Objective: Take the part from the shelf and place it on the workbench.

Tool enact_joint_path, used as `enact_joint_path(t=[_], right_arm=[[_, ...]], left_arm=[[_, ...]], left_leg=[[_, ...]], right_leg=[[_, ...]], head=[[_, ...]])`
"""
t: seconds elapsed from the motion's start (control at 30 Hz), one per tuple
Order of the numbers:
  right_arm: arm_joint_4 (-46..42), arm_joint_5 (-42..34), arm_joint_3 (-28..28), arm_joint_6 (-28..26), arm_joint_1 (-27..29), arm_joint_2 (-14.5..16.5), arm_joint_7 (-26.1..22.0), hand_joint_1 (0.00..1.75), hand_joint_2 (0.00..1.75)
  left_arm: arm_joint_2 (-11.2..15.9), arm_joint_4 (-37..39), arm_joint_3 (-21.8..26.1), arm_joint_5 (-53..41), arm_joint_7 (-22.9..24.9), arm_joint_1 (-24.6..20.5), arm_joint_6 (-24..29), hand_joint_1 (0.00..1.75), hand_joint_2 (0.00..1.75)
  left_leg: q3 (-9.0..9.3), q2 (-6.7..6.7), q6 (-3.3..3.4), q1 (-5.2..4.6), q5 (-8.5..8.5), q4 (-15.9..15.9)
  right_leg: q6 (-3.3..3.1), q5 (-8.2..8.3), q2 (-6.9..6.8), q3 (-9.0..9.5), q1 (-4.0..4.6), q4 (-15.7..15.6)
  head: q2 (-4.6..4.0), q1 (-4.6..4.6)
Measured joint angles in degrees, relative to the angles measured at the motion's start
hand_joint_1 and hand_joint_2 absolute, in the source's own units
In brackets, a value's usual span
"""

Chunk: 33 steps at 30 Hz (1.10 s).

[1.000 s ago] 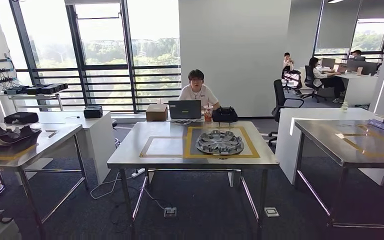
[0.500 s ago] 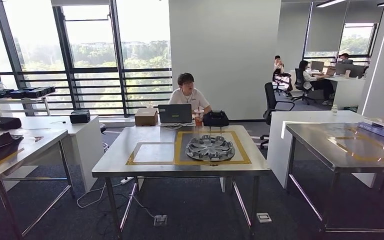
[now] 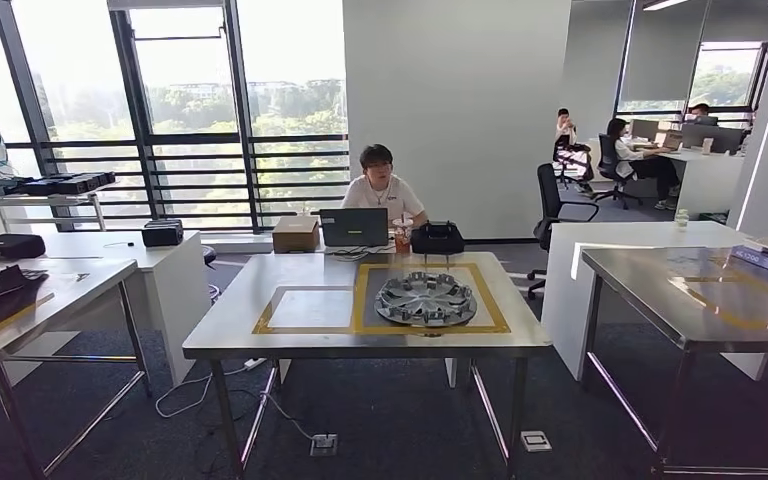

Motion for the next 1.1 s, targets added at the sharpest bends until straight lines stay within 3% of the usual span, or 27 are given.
enact_joint_path(t=[0.03, 0.13, 0.23, 0.27, 0.3, 0.37, 0.43, 0.5, 0.57, 0.63, 0.67, 0.73, 0.77, 0.8, 0.83, 0.87, 0.9, 0.93, 0.97, 1.03, 1.1], right_arm=[[0.0, -0.19, 0.11, -0.02, 0.01, -0.02, 0.12, 0.0, 0.0], [-0.01, -0.49, 0.57, -0.03, 0.16, 0.03, 0.36, 0.0, 0.0], [0.0, -0.52, 0.92, -0.09, 0.31, -0.01, 0.39, 0.0, 0.0], [0.0, -0.52, 1.03, -0.15, 0.37, -0.02, 0.39, 0.0, 0.0], [0.0, -0.51, 1.15, -0.22, 0.43, -0.03, 0.39, 0.0, 0.0], [0.0, -0.47, 1.46, -0.33, 0.51, -0.03, 0.33, 0.0, 0.0], [-0.01, -0.44, 1.83, -0.35, 0.52, 0.12, 0.16, 0.0, 0.0], [-0.01, -0.41, 2.2, -0.32, 0.56, 0.27, -0.02, 0.0, 0.0], [-0.02, -0.38, 2.51, -0.22, 0.57, 0.27, -0.09, 0.0, 0.0], [-0.04, -0.39, 2.69, -0.18, 0.49, 0.18, -0.16, 0.0, 0.0], [-0.04, -0.4, 2.74, -0.25, 0.48, 0.07, -0.19, 0.0, 0.0], [-0.04, -0.47, 2.79, -0.4, 0.47, -0.19, -0.09, 0.0, 0.0], [-0.03, -0.58, 2.81, -0.45, 0.51, -0.3, 0.05, 0.0, 0.0], [-0.03, -0.8, 2.82, -0.48, 0.53, -0.36, 0.27, 0.0, 0.0], [-0.02, -1.06, 2.82, -0.5, 0.54, -0.39, 0.51, 0.0, 0.0], [-0.02, -1.34, 2.82, -0.51, 0.54, -0.42, 0.73, 0.0, 0.0], [-0.03, -1.59, 2.82, -0.54, 0.53, -0.43, 0.9, 0.0, 0.0], [-0.03, -1.76, 2.82, -0.56, 0.51, -0.43, 1.0, 0.0, 0.0], [-0.03, -1.89, 2.82, -0.58, 0.45, -0.42, 1.06, 0.0, 0.0], [-0.02, -2.07, 2.85, -0.57, 0.39, -0.4, 1.13, 0.0, 0.0], [-0.03, -2.19, 2.95, -0.5, 0.46, -0.4, 1.12, 0.0, 0.0]], left_arm=[[-0.02, -0.02, 0.04, 0.08, -0.02, 0.02, -0.01, 1.75, 1.75], [-0.03, -0.1, 0.13, 0.29, -0.05, 0.05, -0.02, 1.75, 1.75], [-0.01, -0.16, 0.17, 0.38, -0.06, 0.16, -0.03, 1.75, 1.75], [-0.01, -0.16, 0.17, 0.39, -0.06, 0.2, -0.03, 1.75, 1.75], [0.0, -0.15, 0.17, 0.42, -0.06, 0.24, -0.03, 1.75, 1.75], [0.0, -0.19, 0.23, 0.48, -0.06, 0.23, -0.03, 1.75, 1.75], [0.01, -0.33, 0.38, 0.55, -0.06, 0.12, -0.02, 1.75, 1.75], [0.04, -0.44, 0.54, 0.62, -0.06, -0.06, -0.03, 1.75, 1.75], [0.07, -0.57, 0.7, 0.74, -0.05, -0.09, -0.02, 1.75, 1.75], [0.02, -0.74, 0.84, 0.99, -0.05, -0.13, 0.01, 1.75, 1.75], [-0.04, -0.8, 0.88, 1.1, -0.05, -0.15, 0.02, 1.75, 1.75], [-0.13, -0.8, 0.81, 1.14, 0.05, -0.07, 0.03, 1.75, 1.75], [-0.13, -0.8, 0.74, 1.12, 0.11, 0.05, 0.03, 1.75, 1.75], [-0.13, -0.79, 0.65, 1.11, 0.17, 0.17, 0.04, 1.75, 1.75], [-0.13, -0.79, 0.58, 1.13, 0.18, 0.22, 0.05, 1.75, 1.75], [-0.14, -0.79, 0.52, 1.14, 0.19, 0.24, 0.06, 1.75, 1.75], [-0.14, -0.79, 0.48, 1.14, 0.19, 0.26, 0.07, 1.75, 1.75], [-0.14, -0.79, 0.44, 1.14, 0.19, 0.29, 0.08, 1.75, 1.75], [-0.14, -0.79, 0.42, 1.16, 0.2, 0.3, 0.09, 1.75, 1.75], [-0.14, -0.8, 0.46, 1.23, 0.22, 0.31, 0.11, 1.75, 1.75], [-0.11, -0.82, 0.54, 1.31, 0.21, 0.3, 0.12, 1.75, 1.75]], left_leg=[[0.02, -0.01, -0.13, 0.1, -0.24, 0.16], [-1.28, 0.66, -1.07, 0.4, -2.14, 3.35], [-7.1, 1.49, -1.94, 0.99, -6.4, 14.11], [-8.71, 1.59, -1.96, 1.12, -6.69, 16.45], [-9.32, 1.62, -1.84, 1.16, -5.89, 16.75], [-7.06, 1.64, -0.84, 0.91, -1.52, 10.66], [-3.76, 2.39, 1.1, 0.09, 1.59, 3.26], [-2.58, 2.91, 2.23, -0.76, 1.8, 0.51], [-1.59, 2.25, 2.31, -0.79, 2.1, -1.06], [0.5, 1.54, 2.55, -0.28, 2.86, -3.44], [1.42, 1.24, 2.56, -0.03, 3.14, -4.31], [1.82, 0.64, 2.49, -0.06, 3.0, -4.51], [1.87, 0.3, 2.33, -0.04, 2.76, -4.41], [1.97, -0.02, 2.12, 0.03, 2.48, -4.25], [2.13, -0.26, 1.85, 0.14, 2.09, -3.96], [2.32, -0.49, 1.51, 0.27, 1.58, -3.51], [2.44, -0.61, 1.09, 0.33, 0.94, -2.91], [2.37, -0.66, 0.67, 0.31, 0.18, -2.18], [2.23, -0.66, 0.33, 0.23, -0.47, -1.61], [1.99, -0.62, -0.11, 0.13, -1.26, -1.06], [1.95, -0.36, -0.51, 0.33, -1.83, -0.53]], right_leg=[[-0.72, -0.17, 0.05, 0.16, -0.07, 0.04], [-1.76, -0.56, 0.03, 0.71, -0.38, -0.04], [-2.3, -1.0, 0.0, 1.13, -0.22, -0.04], [-2.37, -1.16, -0.01, 1.28, -0.14, -0.04], [-2.39, -1.34, 0.0, 1.51, -0.04, -0.04], [-2.41, -1.76, 0.01, 2.25, 0.29, -0.09], [-2.32, -2.14, -0.15, 2.83, 0.37, -0.26], [-1.87, -2.38, -0.62, 2.95, 0.09, -0.52], [-1.34, -2.5, -1.27, 3.47, 0.09, -1.13], [-1.28, -3.4, -1.3, 3.29, 0.31, 0.33], [-1.38, -4.42, -1.06, 2.08, 0.29, 2.9], [-1.32, -6.86, -0.61, -2.18, 0.04, 10.16], [-1.0, -7.37, -0.56, -4.14, -0.13, 12.81], [-0.45, -6.93, -0.54, -5.2, -0.31, 13.54], [0.29, -5.47, -0.54, -5.03, -0.5, 11.9], [1.09, -3.32, -0.54, -3.75, -0.73, 8.24], [1.61, -1.32, -0.54, -2.2, -0.9, 4.43], [1.65, 0.05, -0.49, -0.79, -0.98, 1.31], [1.27, 0.66, -0.45, 0.07, -0.95, -0.37], [0.02, 0.45, -0.38, 0.49, -0.68, -0.75], [-0.78, 0.24, -0.42, 0.72, -0.86, -0.71]], head=[[0.01, -0.05], [0.01, -0.22], [0.01, -0.4], [0.0, -0.41], [0.0, -0.44], [0.0, -0.5], [-0.01, -0.47], [0.0, -0.46], [0.02, -0.56], [-0.01, -0.53], [-0.01, -0.44], [-0.02, -0.25], [-0.01, -0.14], [-0.01, -0.13], [0.0, -0.08], [0.0, -0.02], [0.0, 0.03], [0.0, 0.09], [0.0, 0.07], [0.0, -0.02], [0.01, -0.12]])
